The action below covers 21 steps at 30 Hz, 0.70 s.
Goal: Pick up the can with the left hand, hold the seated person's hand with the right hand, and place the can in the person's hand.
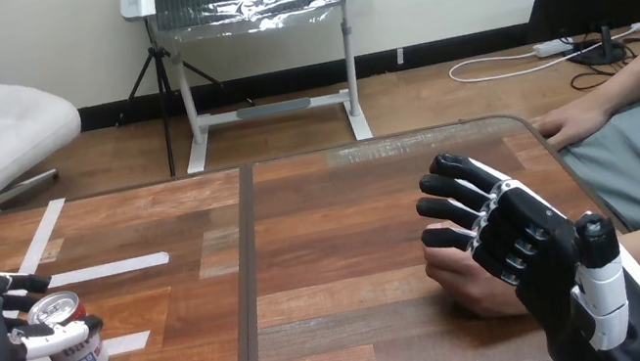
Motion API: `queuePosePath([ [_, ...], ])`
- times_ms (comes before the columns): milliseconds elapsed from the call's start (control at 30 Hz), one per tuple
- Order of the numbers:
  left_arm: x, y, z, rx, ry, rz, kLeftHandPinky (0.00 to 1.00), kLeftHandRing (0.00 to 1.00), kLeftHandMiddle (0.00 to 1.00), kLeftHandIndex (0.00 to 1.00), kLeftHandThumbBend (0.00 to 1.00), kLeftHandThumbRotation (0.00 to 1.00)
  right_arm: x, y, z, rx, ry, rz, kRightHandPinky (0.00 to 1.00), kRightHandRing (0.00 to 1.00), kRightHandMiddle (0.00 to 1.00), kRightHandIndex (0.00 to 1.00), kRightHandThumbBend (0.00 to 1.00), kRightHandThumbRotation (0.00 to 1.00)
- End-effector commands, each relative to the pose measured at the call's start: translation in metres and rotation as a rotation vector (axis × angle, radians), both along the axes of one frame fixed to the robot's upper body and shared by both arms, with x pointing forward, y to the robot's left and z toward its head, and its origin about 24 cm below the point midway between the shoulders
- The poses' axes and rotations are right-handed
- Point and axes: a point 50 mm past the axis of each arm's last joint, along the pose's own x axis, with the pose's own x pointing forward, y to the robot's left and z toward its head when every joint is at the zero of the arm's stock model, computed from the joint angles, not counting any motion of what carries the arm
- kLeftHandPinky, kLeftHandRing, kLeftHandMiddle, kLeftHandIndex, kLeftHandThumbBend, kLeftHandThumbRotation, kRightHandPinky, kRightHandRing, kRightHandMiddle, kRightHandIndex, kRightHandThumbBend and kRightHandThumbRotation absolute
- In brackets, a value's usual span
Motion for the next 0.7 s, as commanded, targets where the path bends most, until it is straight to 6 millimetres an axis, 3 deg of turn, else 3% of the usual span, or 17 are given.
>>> queuePosePath([
  [0, 0.0221, -0.0053, 0.028, 0.053, -0.091, -0.045, 0.51, 0.6, 0.64, 0.65, 0.8, 0.0, 0.0096, 0.002, 0.0181, 0.004, -0.095, 0.003, 0.79, 0.85, 0.87, 0.87, 0.94, 1.0],
  [667, 0.0225, -0.0062, 0.0279, 0.049, -0.065, -0.047, 0.5, 0.59, 0.64, 0.67, 0.82, 0.0, 0.0091, 0.002, 0.0183, 0.011, -0.091, 0.004, 0.79, 0.85, 0.87, 0.87, 0.94, 1.0],
])
